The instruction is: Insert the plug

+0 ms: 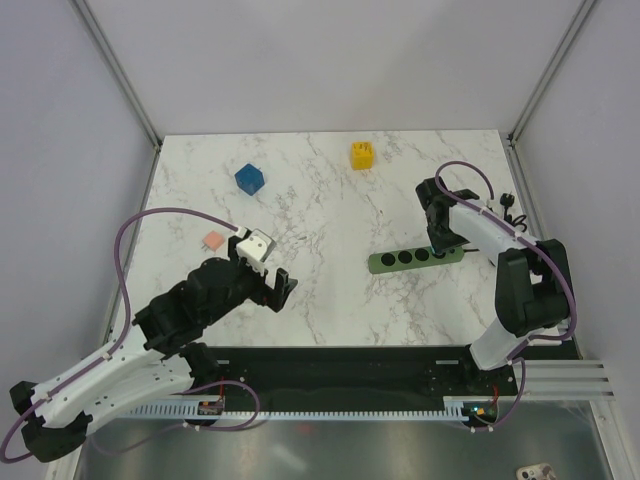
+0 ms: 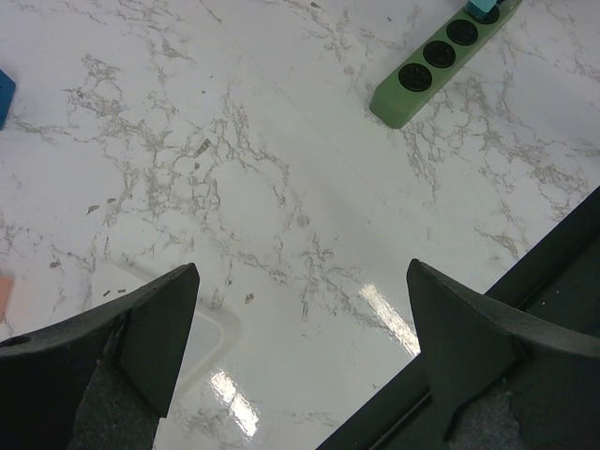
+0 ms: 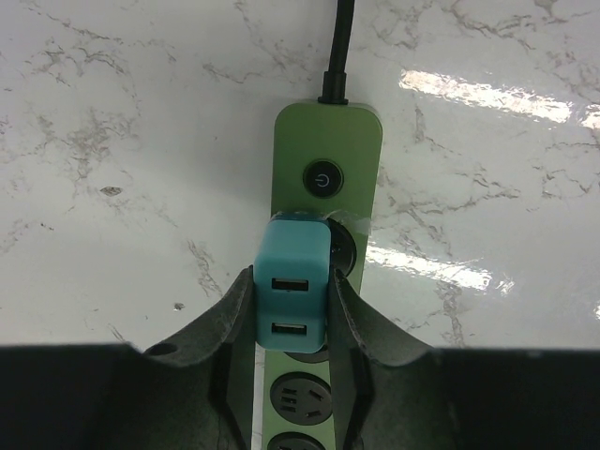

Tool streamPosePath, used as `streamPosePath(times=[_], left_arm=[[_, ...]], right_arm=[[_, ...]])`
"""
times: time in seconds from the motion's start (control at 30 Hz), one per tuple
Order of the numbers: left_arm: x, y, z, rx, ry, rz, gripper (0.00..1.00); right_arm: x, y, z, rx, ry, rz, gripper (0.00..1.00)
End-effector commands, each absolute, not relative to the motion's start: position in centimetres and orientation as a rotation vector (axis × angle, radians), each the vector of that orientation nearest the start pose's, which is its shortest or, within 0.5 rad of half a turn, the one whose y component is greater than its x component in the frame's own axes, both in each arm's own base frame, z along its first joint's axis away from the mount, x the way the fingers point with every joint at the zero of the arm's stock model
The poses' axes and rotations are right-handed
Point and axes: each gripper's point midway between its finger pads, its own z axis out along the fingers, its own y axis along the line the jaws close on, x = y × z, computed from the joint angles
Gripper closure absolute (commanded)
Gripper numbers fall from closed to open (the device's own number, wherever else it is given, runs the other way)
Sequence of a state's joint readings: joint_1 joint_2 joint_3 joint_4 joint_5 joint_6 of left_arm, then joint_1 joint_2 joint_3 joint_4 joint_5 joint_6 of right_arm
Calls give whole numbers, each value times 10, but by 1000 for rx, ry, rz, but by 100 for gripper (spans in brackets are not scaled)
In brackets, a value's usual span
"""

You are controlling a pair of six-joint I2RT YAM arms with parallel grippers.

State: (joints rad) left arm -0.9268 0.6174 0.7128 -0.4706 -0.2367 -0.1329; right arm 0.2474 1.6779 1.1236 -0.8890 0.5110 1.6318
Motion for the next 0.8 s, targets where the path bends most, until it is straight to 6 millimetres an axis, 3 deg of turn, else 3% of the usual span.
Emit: streamPosePath(times=[0.0,0.13,0.27,0.33,0.37,0.47,0.77], left_arm=[[186,-185,226,577,1851,-481,1],[186,-185,228,561,1852,-489,1],[185,-185,230,550,1854,-502,1],[184,-185,227,549,1858,-506,1],[184,-185,226,551,1859,-509,1],[183,-182,230,539,1843,-513,1],[184,-180,231,533,1835,-498,1]], right_arm=[[253,38,-38,1883,2213,-502,100],[261,37,-27,1870,2194,-483,100],[280,30,3,1815,2165,-440,75],[286,25,21,1772,2149,-427,57],[295,25,34,1738,2154,-387,44],[304,26,50,1707,2171,-327,29],[313,26,90,1569,2207,-224,20]])
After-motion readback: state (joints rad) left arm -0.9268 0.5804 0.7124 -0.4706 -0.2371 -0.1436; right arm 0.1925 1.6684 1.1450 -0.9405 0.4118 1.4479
